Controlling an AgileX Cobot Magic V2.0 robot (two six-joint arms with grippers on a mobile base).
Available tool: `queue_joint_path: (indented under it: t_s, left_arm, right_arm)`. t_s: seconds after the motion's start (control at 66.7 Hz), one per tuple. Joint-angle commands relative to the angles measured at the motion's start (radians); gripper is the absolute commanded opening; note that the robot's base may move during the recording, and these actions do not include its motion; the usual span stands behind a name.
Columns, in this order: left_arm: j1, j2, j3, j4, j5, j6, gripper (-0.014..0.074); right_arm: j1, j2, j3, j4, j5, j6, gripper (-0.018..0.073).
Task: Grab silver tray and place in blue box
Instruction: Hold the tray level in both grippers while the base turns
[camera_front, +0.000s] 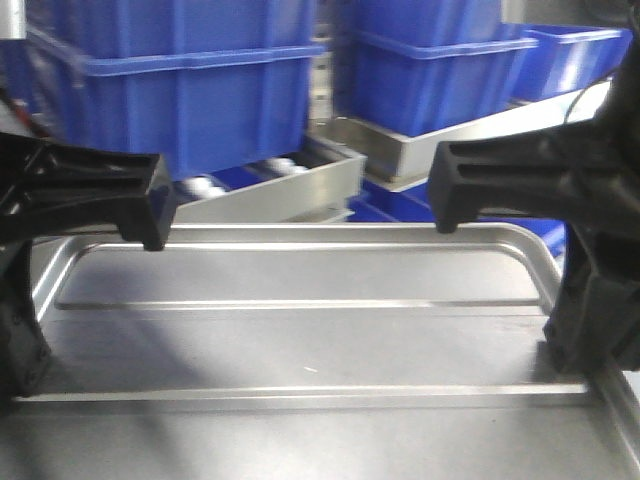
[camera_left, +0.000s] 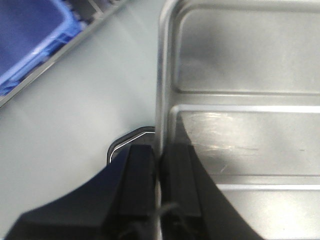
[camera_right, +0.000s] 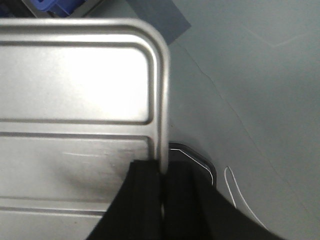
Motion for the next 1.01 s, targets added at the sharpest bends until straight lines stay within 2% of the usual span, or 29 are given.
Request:
queue_joint_path:
  t_s: [0.0, 0.99]
  left_arm:
    - [-0.008, -0.028, -0.025, 0.029, -0.006, -0.011, -0.0008]
    - [-0.008, -0.028, -0.025, 0.029, -0.006, -0.011, -0.0008]
  right_arm:
    - [-0.002, -0.024, -0.025, -0.039, -0.020, -0.003, 0.0060]
    - [-0.002, -0.024, -0.025, -0.039, -0.020, -0.003, 0.0060]
